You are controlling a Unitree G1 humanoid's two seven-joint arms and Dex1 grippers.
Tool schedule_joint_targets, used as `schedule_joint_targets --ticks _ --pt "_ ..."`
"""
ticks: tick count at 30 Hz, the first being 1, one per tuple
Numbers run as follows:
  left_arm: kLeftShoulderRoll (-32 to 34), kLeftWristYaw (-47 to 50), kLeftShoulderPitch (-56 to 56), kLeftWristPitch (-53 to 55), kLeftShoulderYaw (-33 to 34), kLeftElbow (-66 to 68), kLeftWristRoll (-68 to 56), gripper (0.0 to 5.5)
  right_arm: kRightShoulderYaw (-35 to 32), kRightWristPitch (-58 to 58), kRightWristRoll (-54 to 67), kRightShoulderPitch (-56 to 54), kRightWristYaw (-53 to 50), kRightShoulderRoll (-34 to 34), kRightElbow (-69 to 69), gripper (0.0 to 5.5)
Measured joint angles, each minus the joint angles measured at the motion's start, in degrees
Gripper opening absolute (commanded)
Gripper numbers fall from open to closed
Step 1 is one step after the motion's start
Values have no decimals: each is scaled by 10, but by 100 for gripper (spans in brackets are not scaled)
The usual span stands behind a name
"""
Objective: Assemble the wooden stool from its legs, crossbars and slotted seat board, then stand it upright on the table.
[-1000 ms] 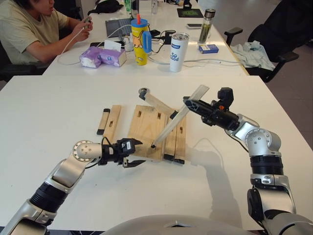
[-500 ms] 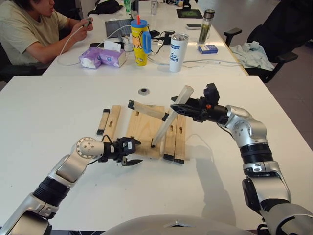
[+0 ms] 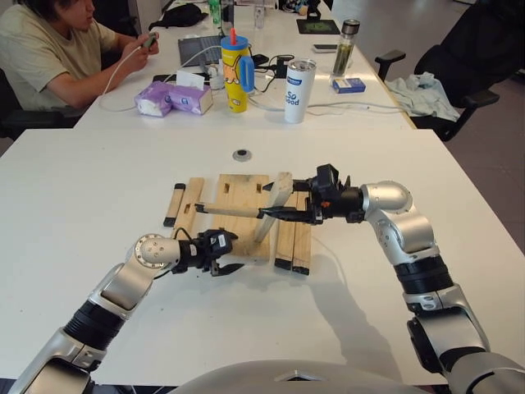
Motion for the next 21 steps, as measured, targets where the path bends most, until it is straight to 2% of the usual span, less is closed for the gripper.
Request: schedule_joint_targets --ticks 2,3,7,12,18,21 --pt "-10 18 9 18 2 -6 -1 359 7 -7 -4 1 -11 0 1 205" --pt "-15 24 12 25 3 -8 -1 359 8 -9 -6 1 -14 0 2 244" --pt "-40 50 17 46 7 -8 -3 359 14 -10 -61 0 -56 -5 21 306" --pt "-50 68 11 48 9 4 -2 359 14 14 -88 -1 -67 -28 3 309" --pt "-51 85 1 44 24 32 -2 359 14 45 -122 1 -68 -89 -47 309" --pt "-50 89 -1 41 31 42 -2 359 -20 79 -118 31 -90 -115 -53 309"
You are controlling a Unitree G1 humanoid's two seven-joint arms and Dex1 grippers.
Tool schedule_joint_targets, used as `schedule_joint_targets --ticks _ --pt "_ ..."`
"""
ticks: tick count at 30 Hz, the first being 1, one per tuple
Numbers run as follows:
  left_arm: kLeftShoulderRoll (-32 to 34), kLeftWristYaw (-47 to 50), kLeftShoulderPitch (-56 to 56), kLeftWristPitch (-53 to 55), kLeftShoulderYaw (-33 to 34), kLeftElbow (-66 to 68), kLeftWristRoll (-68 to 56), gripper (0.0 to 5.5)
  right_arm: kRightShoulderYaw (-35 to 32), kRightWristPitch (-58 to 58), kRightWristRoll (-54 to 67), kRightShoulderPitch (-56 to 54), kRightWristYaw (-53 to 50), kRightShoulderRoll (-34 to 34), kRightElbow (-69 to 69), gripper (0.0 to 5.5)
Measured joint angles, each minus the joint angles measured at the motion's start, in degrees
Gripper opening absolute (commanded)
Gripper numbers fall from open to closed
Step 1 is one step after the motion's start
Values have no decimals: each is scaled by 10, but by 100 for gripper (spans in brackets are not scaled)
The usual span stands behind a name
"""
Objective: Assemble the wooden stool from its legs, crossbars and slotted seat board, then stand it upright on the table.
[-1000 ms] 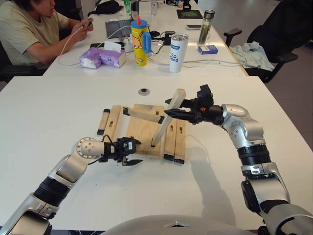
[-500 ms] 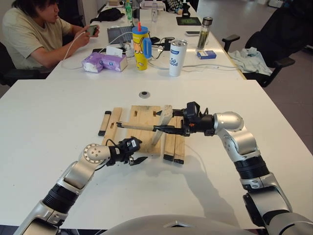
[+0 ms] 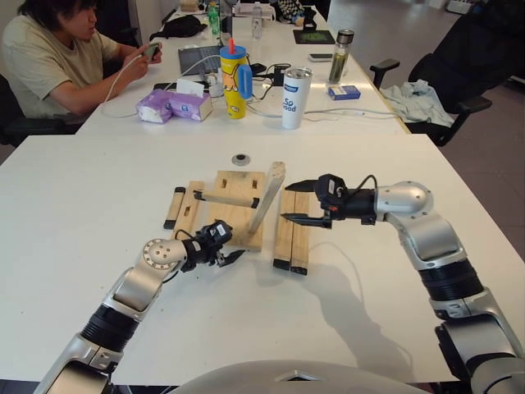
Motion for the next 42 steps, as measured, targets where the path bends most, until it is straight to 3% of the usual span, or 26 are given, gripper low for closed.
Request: schedule_joint_targets --ticks 5,7,11,15,24,34,42 --pt "2 1 2 -2 7 1 0 359 -70 188 53 79 -156 66 -69 309" --pt "3 1 4 -4 8 -3 0 359 -82 280 95 113 -219 121 -122 309" --pt "4 6 8 -2 7 -7 1 359 -121 477 177 164 -387 302 -217 309" --pt "3 15 10 12 3 -17 6 359 -163 613 198 161 -475 376 -244 309" --pt "-3 29 14 43 0 -38 13 359 -188 728 193 152 -522 386 -252 309" --pt "-15 49 24 72 -3 -63 23 359 -183 758 164 124 -530 334 -256 309" --pt "-46 79 29 147 -19 -111 29 359 -92 716 119 104 -542 305 -222 309"
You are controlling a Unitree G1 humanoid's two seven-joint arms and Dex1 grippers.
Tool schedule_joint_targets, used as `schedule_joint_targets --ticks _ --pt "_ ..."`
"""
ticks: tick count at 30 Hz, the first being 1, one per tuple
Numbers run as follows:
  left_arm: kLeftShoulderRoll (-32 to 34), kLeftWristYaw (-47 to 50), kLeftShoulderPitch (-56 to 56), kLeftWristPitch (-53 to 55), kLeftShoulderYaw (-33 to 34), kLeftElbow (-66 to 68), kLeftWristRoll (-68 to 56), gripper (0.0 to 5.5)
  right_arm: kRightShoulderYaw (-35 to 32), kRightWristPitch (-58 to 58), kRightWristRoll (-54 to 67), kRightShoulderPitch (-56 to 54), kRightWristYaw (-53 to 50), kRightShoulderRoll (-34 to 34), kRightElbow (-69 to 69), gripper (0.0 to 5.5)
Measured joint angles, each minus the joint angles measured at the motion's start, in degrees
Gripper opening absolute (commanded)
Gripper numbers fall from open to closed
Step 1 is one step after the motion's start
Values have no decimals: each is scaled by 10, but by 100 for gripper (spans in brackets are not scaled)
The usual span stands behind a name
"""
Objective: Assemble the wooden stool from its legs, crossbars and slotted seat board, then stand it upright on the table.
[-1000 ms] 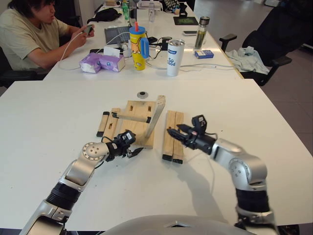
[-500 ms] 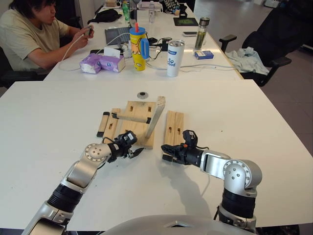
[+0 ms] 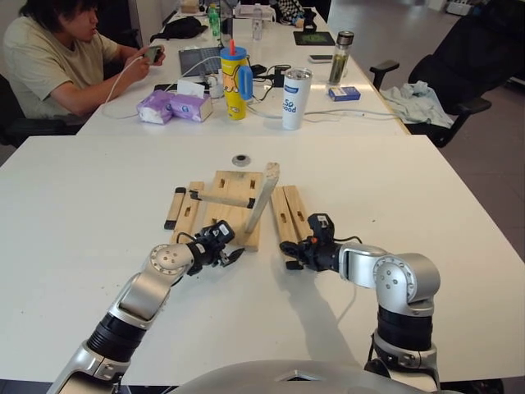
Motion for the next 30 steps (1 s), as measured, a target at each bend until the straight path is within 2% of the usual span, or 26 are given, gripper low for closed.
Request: schedule_joint_targets --ticks 6,17,22,25,30 --pt "-33 31 -11 74 -22 -29 17 359 64 -71 -57 0 -19 -25 38 309" --pt "-77 61 -47 119 -37 -7 27 359 107 -195 -111 -8 -19 -22 114 309" --pt "-84 65 -57 127 -40 1 27 359 118 -282 -135 -10 -10 -23 168 228" --pt "-84 67 -60 127 -41 4 28 359 117 -334 -144 -5 -5 -26 189 209" --pt "-91 69 -66 116 -35 18 25 359 131 -428 -175 -3 9 -34 191 209"
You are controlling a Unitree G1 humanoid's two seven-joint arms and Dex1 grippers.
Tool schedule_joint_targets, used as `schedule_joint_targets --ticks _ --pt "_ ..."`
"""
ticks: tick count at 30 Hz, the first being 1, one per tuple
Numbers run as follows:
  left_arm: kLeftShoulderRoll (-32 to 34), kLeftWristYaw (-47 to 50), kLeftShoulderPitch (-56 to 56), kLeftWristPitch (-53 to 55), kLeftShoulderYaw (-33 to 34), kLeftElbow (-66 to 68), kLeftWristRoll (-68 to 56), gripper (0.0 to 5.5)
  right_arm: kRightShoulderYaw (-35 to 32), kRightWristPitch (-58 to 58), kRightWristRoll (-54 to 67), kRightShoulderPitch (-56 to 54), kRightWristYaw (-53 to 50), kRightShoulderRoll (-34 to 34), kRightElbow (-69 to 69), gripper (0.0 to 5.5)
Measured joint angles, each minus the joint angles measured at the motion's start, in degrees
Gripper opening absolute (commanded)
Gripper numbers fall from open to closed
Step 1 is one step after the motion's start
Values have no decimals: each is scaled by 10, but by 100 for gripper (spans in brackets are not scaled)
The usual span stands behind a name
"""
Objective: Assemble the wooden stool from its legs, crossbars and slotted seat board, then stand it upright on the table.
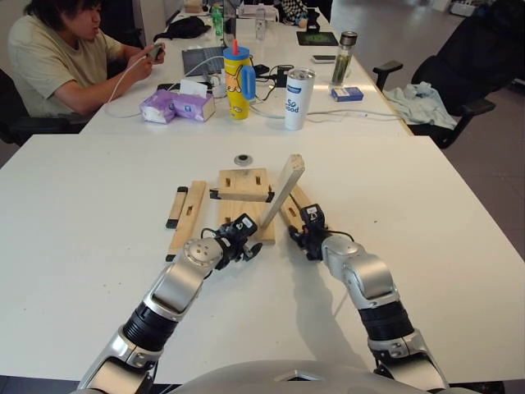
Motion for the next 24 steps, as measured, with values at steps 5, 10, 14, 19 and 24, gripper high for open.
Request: schedule_joint_targets --ticks 5,10,14,19,24 --pt "-21 0 5 -27 43 13 -32 359 -106 -82 77 -15 9 55 -23 208" --pt "-26 -12 7 -46 76 13 -61 359 -188 -133 124 -48 10 60 -26 208" --pt "-2 -51 7 -55 99 -12 -94 359 -224 -142 166 -80 34 48 -28 208" --pt "48 -115 7 -35 125 -80 -147 415 -268 -99 301 -146 92 22 -76 208" --pt "91 -194 29 45 169 -174 -279 455 -323 -13 502 -179 150 -16 -98 208"
